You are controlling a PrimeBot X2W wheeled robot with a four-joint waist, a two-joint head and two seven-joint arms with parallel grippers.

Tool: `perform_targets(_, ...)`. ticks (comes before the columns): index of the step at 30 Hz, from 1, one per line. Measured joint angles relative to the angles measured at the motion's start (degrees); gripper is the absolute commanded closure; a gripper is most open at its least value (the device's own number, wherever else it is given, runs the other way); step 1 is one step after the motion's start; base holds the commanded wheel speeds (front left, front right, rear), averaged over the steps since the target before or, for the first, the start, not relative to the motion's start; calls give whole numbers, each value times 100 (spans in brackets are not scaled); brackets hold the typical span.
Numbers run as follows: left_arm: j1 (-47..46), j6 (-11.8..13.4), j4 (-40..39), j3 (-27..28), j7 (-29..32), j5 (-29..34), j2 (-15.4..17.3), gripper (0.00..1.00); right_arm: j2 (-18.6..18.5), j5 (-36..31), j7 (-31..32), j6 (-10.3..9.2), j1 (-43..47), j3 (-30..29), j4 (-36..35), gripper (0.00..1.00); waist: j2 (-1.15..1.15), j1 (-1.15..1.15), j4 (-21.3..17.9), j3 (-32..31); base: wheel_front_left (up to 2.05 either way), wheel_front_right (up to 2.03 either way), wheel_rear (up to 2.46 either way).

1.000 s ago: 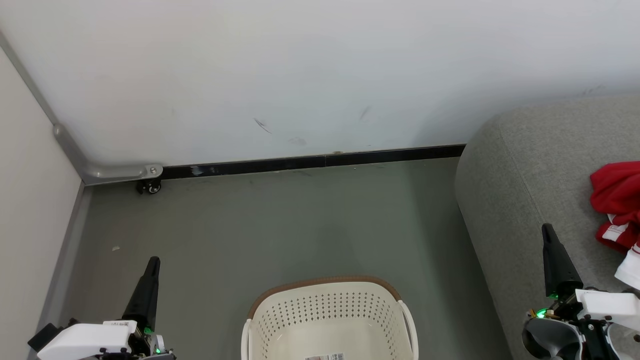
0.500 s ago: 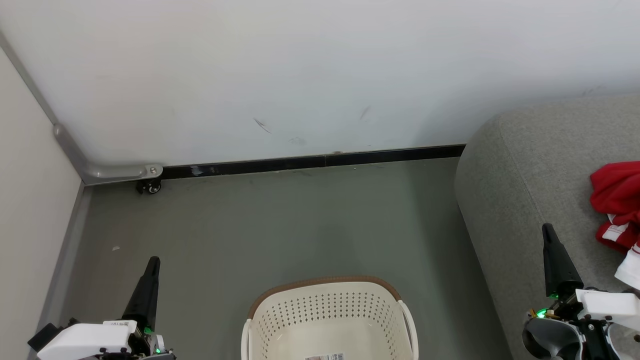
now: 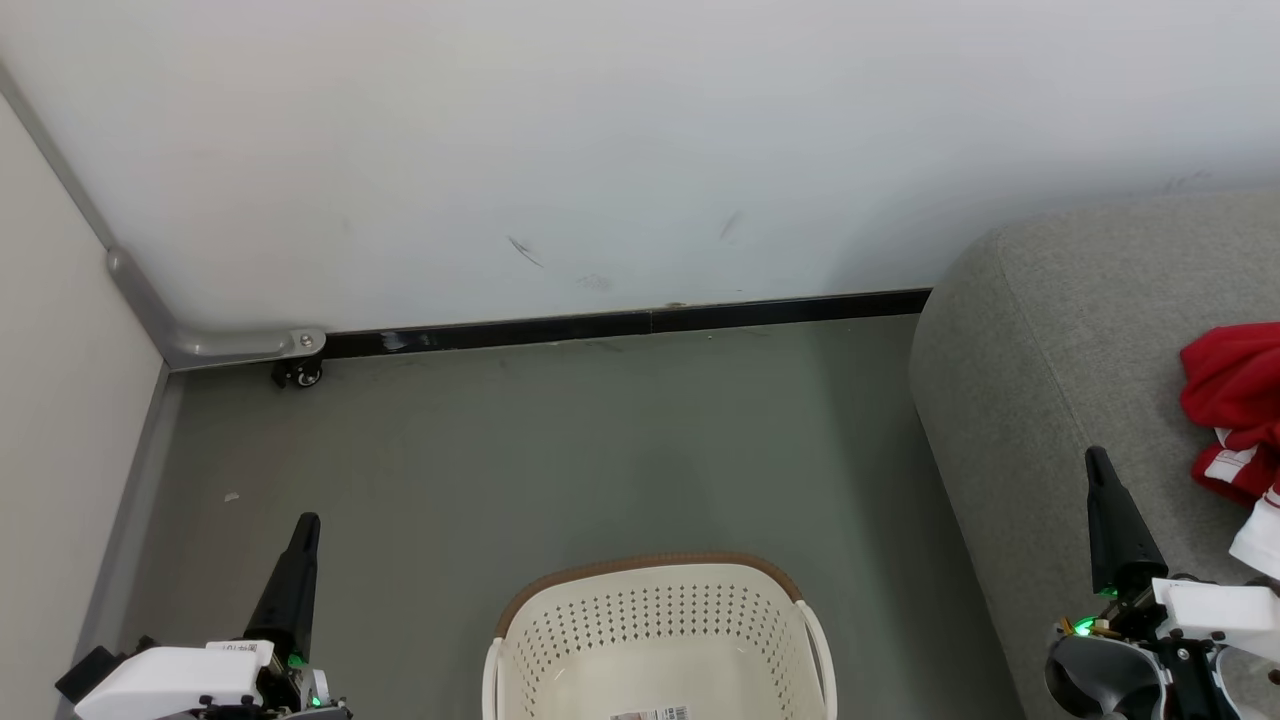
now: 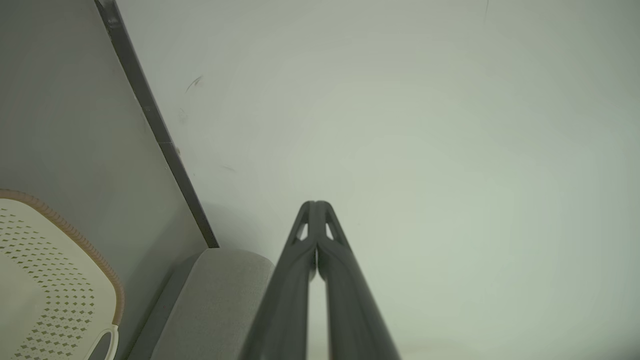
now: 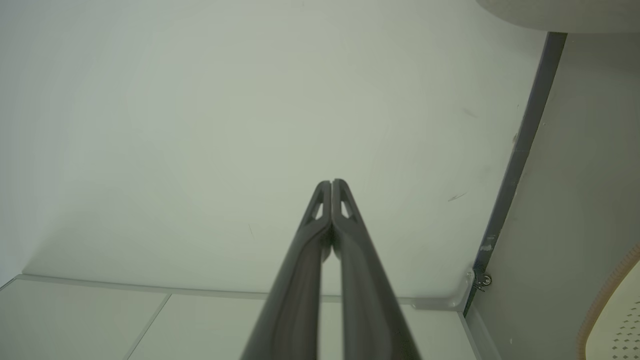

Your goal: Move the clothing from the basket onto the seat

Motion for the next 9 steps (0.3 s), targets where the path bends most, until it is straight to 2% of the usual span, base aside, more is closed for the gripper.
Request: perform_targets(9,0,0,-5,0,0,0,0,100,2,0,5,0,0,-4,0,100,0,0,0,0,0,0,0)
